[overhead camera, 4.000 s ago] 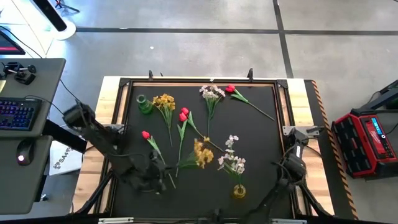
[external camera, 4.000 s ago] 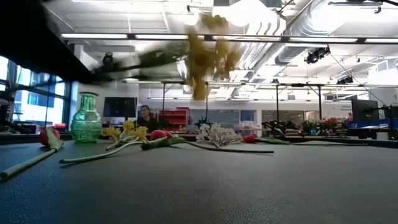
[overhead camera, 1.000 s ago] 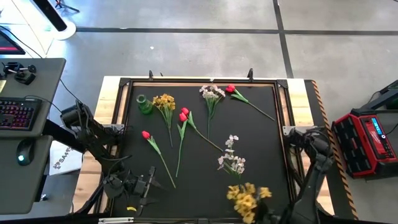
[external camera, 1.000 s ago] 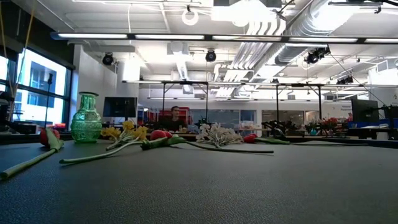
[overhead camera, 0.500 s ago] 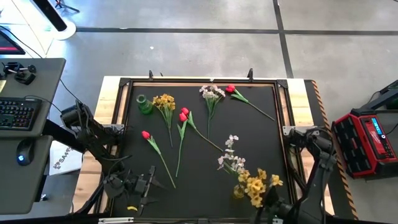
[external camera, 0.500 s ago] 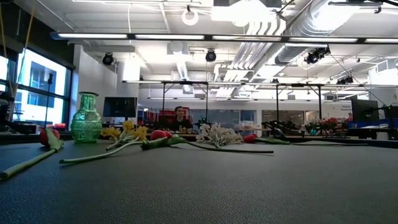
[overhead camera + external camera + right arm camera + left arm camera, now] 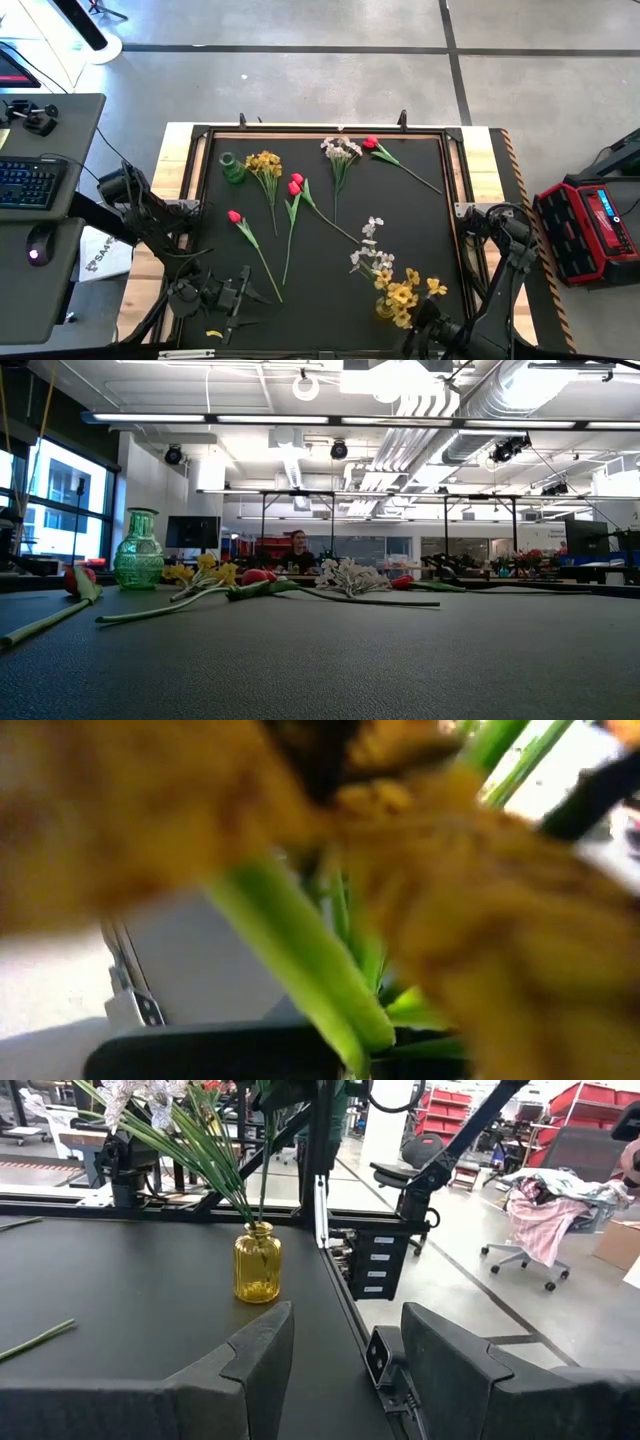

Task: Sort flowers into vase by color
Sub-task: Put the yellow flower into the yellow vase

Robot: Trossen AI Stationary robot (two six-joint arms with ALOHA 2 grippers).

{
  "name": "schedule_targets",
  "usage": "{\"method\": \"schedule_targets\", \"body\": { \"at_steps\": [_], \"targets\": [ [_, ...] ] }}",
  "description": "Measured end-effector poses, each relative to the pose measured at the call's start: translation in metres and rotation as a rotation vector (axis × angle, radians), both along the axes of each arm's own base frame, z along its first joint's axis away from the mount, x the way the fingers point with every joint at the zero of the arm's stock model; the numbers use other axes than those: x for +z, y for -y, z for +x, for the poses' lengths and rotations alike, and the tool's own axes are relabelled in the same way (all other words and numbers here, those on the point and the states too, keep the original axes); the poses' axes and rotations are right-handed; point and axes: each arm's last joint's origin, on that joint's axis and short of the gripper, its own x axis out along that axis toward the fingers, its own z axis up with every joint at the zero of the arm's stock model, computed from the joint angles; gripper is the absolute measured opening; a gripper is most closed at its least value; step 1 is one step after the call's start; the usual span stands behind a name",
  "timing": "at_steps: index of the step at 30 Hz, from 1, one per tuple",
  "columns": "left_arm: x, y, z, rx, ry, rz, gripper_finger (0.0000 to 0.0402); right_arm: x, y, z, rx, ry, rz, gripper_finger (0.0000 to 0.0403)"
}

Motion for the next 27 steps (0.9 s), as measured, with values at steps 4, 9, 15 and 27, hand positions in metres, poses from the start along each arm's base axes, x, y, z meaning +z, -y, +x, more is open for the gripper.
{"method": "schedule_targets", "body": {
  "at_steps": [4, 9, 15, 27],
  "targets": [
    [0.000, 0.000, 0.000, 0.000, 0.000, 0.000, 0.0173, -0.007, -0.003, 0.002, 0.024, -0.019, -0.054, 0.0000],
    [0.000, 0.000, 0.000, 0.000, 0.000, 0.000, 0.0172, -0.012, -0.005, 0.004, 0.016, -0.051, -0.043, 0.0000],
    [0.000, 0.000, 0.000, 0.000, 0.000, 0.000, 0.0173, -0.017, -0.003, 0.011, -0.014, -0.086, -0.016, 0.0000],
    [0.000, 0.000, 0.000, -0.001, -0.001, -0.001, 0.0173, -0.028, 0.003, 0.033, -0.064, -0.101, 0.002, 0.0007]
  ]
}}
